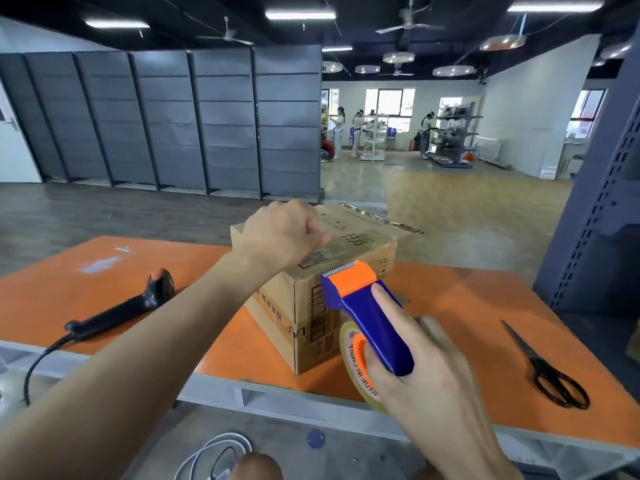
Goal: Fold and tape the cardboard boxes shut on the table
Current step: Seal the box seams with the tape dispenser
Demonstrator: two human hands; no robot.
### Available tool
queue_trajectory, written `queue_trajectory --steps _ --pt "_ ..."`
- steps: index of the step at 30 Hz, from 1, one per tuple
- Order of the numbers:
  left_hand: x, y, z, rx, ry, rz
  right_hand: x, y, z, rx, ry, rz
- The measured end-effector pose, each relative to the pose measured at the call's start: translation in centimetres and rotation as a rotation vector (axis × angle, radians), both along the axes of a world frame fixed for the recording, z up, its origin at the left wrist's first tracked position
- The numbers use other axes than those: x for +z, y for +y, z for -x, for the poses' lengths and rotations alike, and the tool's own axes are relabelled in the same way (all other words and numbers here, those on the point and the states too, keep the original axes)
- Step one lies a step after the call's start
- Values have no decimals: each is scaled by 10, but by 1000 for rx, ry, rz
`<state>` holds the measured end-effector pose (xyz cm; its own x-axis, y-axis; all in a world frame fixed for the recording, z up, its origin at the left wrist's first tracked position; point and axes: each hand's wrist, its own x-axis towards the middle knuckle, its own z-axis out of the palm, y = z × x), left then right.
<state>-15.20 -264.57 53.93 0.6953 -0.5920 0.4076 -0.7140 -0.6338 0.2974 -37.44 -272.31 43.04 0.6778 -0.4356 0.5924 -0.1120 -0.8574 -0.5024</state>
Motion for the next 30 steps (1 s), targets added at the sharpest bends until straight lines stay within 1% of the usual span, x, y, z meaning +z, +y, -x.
queue_trajectory --steps 5,9,16,21,23,24,27,30 --pt "-8 -2 -7 -17 -25 25 1 -1 -2 -32 21 18" --pt "-14 -1 -8 -13 -54 -1 -1 -1 -2 -32 38 23" --pt "-17 -4 -2 42 -188 -143 -5 1 -3 -20 40 24" --pt "-17 -5 2 30 -360 -296 -11 0 -3 -7 23 3" --pt "-15 -3 -1 26 -345 -341 -15 0 -5 -7 20 -6" --pt "-15 -2 -3 27 -324 -332 -17 0 -6 -9 20 -2" --pt "-15 4 -11 88 -243 -235 -21 0 -9 -6 14 -3" --pt "-21 8 -16 73 -143 -117 -26 -1 -13 -3 4 -10"
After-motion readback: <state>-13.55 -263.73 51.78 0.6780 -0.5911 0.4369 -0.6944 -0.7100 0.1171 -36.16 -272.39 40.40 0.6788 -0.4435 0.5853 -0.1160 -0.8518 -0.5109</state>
